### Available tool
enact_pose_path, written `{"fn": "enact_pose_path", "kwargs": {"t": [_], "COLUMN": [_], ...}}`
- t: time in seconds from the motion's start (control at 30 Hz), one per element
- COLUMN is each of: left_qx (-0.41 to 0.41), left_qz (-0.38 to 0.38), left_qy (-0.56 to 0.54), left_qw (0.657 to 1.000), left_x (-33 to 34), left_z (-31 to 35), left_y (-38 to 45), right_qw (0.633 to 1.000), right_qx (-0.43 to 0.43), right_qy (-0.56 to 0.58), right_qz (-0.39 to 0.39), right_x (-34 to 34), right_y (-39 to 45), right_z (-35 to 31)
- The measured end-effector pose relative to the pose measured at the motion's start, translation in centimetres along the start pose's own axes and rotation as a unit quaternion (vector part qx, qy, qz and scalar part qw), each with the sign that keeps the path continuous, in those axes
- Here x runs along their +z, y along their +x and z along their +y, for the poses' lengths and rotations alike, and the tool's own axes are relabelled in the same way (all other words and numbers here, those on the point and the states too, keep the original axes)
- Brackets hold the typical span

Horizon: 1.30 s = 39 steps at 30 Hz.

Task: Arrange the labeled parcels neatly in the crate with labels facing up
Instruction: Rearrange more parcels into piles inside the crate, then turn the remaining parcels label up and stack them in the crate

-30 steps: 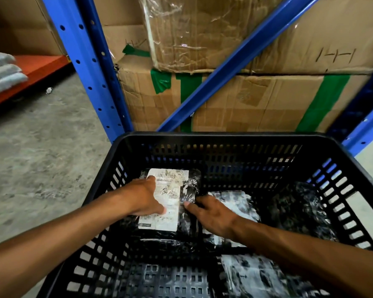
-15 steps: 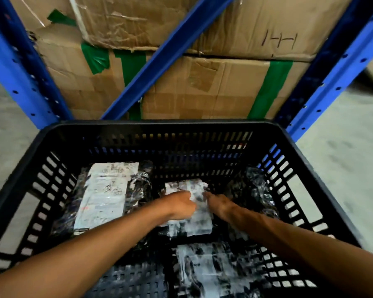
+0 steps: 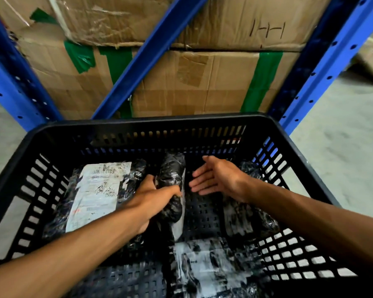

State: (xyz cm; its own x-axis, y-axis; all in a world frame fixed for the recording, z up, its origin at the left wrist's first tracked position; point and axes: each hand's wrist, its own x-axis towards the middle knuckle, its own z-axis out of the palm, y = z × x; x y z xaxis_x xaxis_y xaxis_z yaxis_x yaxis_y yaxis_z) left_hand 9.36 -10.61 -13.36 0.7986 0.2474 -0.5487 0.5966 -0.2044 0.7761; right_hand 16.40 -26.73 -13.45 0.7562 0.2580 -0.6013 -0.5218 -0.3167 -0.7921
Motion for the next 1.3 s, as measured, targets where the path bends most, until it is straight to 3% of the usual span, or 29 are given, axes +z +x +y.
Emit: {"fn": "enact_pose_path", "kwargs": {"t": [0.1,0.2,0.3,0.37,0.47,0.57,0.83,0.97,1.07,1.17,1.3], "left_qx": [-0.016,-0.033,-0.038,-0.025,0.004,-0.026,-0.090,-0.115,-0.113,-0.093,-0.028], "left_qz": [-0.077,-0.171,-0.189,-0.175,-0.087,-0.065,-0.047,-0.055,-0.048,-0.049,-0.085], "left_qy": [-0.151,-0.248,-0.264,-0.247,-0.139,-0.076,-0.028,0.016,0.041,0.052,0.127], "left_qw": [0.985,0.953,0.945,0.953,0.986,0.995,0.994,0.992,0.992,0.993,0.988], "left_x": [-1.5,-2.8,-3.2,-3.2,-2.8,-1.6,1.5,2.2,2.6,2.6,2.6], "left_z": [-0.3,-0.4,-0.4,-0.3,0.2,-0.1,0.1,-0.5,-0.7,-0.4,-1.7], "left_y": [-0.6,-1.2,-1.5,-1.6,-1.6,-1.0,0.6,1.9,2.9,2.0,1.4], "right_qw": [0.975,0.988,0.991,0.986,0.976,0.962,0.960,0.962,0.944,0.932,0.871], "right_qx": [0.008,-0.004,-0.040,-0.081,-0.123,-0.124,-0.103,-0.022,0.017,0.001,-0.052], "right_qy": [-0.214,-0.153,-0.125,-0.135,-0.144,-0.199,-0.235,-0.271,-0.330,-0.362,-0.488], "right_qz": [0.063,0.003,0.024,0.051,0.105,0.138,0.115,0.035,0.025,0.017,0.007], "right_x": [-0.9,-1.5,-1.8,-2.0,-2.7,-2.8,-1.0,0.5,0.6,0.4,-0.1], "right_y": [-0.3,-1.0,-1.6,-2.1,-2.5,-1.8,2.1,4.3,6.1,5.9,4.0], "right_z": [0.8,1.0,0.8,0.2,-0.6,-0.5,1.9,3.9,4.8,4.6,2.3]}}
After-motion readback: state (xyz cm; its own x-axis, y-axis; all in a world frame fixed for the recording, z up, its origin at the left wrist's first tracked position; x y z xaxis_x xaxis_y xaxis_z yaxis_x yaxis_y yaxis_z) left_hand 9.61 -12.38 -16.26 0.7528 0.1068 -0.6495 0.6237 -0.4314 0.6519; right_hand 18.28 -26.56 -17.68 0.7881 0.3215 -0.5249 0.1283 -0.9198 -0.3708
